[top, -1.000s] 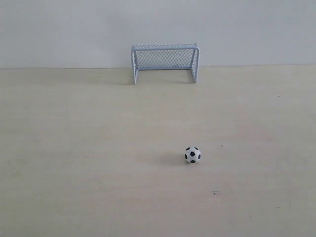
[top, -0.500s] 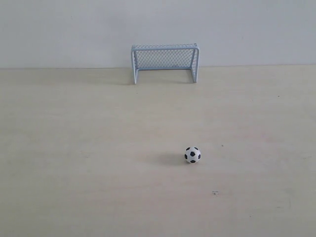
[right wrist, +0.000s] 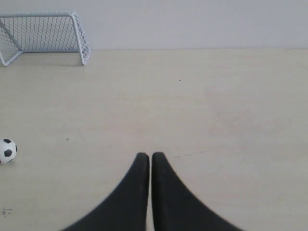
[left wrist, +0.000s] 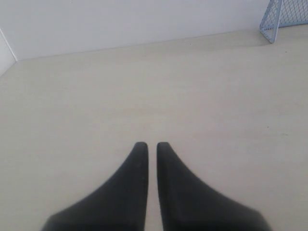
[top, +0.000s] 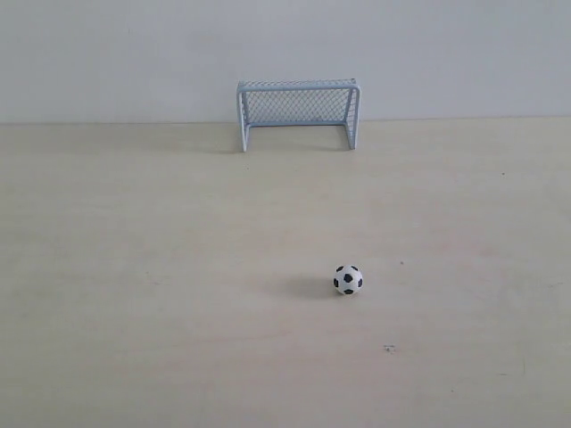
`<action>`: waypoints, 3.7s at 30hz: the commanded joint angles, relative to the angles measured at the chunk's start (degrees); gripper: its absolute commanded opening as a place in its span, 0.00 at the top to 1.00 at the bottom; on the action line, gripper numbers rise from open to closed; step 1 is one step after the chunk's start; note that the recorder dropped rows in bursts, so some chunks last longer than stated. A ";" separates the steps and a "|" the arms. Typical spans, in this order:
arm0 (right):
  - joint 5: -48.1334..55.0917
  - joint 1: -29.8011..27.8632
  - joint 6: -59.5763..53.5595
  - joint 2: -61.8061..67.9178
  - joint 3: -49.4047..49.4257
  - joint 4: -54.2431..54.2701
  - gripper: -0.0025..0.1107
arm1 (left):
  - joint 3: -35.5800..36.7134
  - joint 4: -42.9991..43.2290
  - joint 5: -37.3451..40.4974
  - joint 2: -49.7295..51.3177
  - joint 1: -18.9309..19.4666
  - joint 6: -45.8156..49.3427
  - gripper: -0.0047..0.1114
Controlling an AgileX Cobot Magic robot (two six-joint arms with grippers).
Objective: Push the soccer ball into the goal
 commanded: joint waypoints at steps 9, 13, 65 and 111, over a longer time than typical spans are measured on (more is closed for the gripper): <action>-3.50 -0.11 -0.13 -0.30 -0.05 -0.14 0.98 | -0.24 0.03 -0.19 0.31 -0.45 -0.53 0.91; -5.16 -0.11 -0.13 -0.30 -0.05 -0.14 0.98 | -0.24 0.03 -0.19 0.31 -0.45 -0.53 0.91; -17.62 -0.11 1.03 0.30 -8.02 0.78 0.98 | -0.24 0.03 -0.19 0.31 -0.45 -0.53 0.91; 16.02 -0.11 -26.47 54.90 -49.19 11.26 0.98 | -0.24 0.03 -0.19 0.31 -0.45 -0.53 0.91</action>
